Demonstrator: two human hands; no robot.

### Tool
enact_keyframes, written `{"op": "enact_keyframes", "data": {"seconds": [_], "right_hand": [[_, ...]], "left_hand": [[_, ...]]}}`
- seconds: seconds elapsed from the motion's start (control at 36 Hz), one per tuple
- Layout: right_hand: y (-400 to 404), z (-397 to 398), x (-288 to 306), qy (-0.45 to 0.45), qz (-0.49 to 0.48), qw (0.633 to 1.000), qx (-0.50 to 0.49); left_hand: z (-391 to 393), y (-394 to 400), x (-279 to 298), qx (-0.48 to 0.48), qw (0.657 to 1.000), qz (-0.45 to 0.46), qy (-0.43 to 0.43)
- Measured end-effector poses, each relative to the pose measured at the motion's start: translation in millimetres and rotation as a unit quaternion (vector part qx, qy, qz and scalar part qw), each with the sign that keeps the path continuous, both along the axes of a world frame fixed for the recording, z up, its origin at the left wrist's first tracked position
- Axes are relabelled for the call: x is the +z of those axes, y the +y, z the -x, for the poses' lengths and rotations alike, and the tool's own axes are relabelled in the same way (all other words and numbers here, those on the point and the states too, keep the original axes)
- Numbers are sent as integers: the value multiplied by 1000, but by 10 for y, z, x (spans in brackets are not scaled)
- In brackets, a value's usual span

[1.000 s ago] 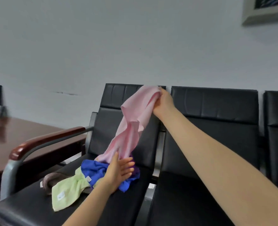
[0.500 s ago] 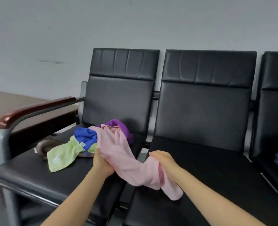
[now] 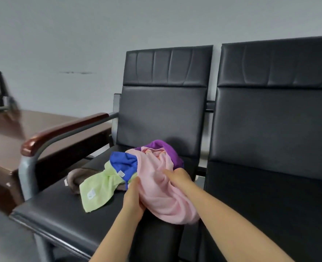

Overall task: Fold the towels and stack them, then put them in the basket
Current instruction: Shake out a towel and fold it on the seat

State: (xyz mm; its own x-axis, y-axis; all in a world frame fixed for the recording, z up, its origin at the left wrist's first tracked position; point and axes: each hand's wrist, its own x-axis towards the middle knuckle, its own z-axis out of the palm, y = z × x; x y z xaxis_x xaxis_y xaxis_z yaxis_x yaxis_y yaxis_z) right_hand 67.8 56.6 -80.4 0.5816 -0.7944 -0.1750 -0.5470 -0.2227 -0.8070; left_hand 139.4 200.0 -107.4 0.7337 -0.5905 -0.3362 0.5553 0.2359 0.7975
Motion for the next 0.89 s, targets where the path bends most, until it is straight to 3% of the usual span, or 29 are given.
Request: {"op": "enact_keyframes", "data": {"seconds": [0.06,0.17,0.33,0.42,0.56,0.72,0.89], "right_hand": [[52,-128,91,-24,-4,999,22],[172,-293,411,-102,115,986,58],[315,-244,1228,-238,187,945,126],[386,-131,1664,-306,198,923,125],[419,283,2318,-412,182,889,84],[158,1014,2664,-434,126,892,13],[-248,1999,2244,-390,133,906,-93]], "left_hand": [[-88,44,8,24,1000,-18,-4],[-273,97,104,46,998,-50,3],[-302,166,895,64,990,-105,-76],[-150,162,1213,115,984,-48,-124],[247,134,1724,96,973,17,-209],[769,-145,2167,25,962,36,-271],[1413,-598,2000,-57,955,-5,-291]]}}
